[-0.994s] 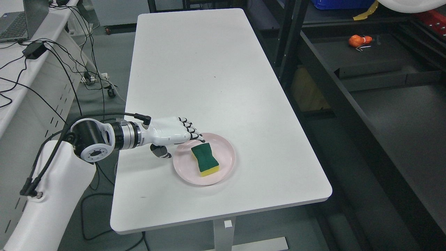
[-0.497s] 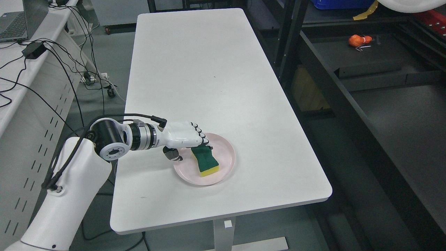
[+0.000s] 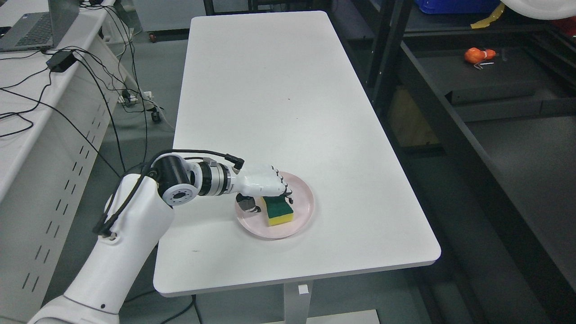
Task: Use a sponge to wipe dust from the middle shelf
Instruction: 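Lower the left hand onto the green-yellow sponge and grasp it, then lift the sponge off the plate with the left hand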
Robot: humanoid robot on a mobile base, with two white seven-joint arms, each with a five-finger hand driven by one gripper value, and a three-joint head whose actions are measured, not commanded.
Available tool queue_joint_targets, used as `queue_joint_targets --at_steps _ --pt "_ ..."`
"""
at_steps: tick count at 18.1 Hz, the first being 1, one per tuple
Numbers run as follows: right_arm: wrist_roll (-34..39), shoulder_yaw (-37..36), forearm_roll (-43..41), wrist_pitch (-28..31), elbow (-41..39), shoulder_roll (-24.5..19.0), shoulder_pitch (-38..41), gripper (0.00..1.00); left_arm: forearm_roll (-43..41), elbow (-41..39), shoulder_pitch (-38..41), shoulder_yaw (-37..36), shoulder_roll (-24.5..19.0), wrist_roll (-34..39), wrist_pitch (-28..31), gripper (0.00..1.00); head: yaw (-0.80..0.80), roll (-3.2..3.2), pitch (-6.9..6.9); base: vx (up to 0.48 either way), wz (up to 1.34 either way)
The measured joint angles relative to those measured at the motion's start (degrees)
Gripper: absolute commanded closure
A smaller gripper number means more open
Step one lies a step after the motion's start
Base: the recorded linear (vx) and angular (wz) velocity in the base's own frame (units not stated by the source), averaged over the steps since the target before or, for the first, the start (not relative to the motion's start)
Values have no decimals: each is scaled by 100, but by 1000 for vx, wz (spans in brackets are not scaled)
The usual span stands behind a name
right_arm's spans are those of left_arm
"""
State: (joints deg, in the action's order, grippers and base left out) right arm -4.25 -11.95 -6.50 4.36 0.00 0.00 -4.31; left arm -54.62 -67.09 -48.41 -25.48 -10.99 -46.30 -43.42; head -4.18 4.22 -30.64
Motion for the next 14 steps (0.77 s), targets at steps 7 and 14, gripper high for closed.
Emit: queue_joint_targets --at_steps 7,14 --pt "0 0 0 0 0 0 0 0 -13 163 -7 -40 114 0 18 66 0 0 0 0 0" --pt "0 0 0 0 0 0 0 0 31 239 62 189 150 -10 -16 85 0 0 0 0 0"
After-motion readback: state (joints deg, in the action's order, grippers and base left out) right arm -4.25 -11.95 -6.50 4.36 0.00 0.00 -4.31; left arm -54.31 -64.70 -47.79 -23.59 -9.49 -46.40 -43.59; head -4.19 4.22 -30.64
